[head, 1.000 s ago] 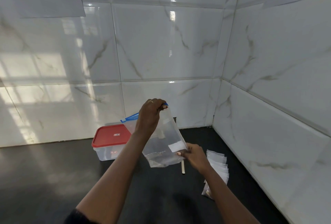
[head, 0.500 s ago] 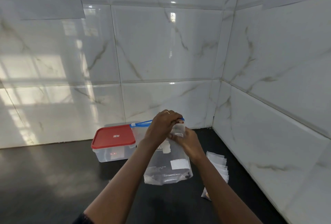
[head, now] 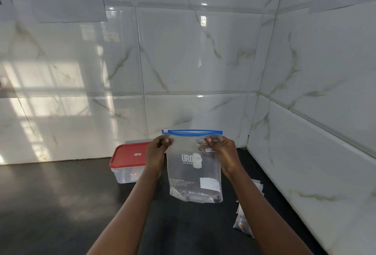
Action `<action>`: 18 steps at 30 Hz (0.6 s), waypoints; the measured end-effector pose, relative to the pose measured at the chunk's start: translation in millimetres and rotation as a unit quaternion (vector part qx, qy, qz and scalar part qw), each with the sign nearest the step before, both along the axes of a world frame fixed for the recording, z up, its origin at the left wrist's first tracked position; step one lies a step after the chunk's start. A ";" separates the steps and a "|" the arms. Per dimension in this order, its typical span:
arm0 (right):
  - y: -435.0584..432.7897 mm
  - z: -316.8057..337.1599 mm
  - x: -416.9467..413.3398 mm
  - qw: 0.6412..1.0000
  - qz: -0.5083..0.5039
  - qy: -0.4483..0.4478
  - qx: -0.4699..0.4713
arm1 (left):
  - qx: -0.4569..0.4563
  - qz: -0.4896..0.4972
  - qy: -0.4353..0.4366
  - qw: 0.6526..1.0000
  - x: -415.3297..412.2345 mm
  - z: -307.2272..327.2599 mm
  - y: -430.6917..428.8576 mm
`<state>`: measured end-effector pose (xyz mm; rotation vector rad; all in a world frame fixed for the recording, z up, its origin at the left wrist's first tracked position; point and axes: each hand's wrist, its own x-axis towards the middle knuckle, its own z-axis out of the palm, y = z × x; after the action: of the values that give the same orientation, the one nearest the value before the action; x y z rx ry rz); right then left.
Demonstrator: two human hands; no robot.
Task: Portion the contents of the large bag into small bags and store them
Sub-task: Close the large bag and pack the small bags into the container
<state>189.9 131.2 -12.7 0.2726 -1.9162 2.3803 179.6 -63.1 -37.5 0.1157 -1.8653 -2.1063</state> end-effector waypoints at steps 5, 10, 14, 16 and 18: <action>2.0 -0.1 4.1 1.000 -0.003 0.003 -0.018 | 0.048 0.022 0.054 0.997 2.2 13.8 7.4; 2.9 4.7 4.0 0.998 -0.037 -0.002 -0.046 | 0.050 0.015 0.069 0.996 3.1 26.9 9.0; 8.1 -0.7 0.4 0.996 -0.081 -0.030 -0.021 | 0.055 0.032 0.067 0.996 4.6 21.9 11.5; 8.5 -3.2 -1.2 0.994 -0.095 -0.050 -0.035 | 0.081 0.038 0.065 0.994 5.8 18.6 14.1; 6.2 -3.2 -2.5 0.991 -0.118 -0.043 -0.037 | 0.098 0.046 0.068 0.992 7.7 18.1 15.5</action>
<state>187.4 137.4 -15.9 -0.0617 -1.7755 2.3329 187.3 -47.6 -19.4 0.0990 -1.5459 -2.1711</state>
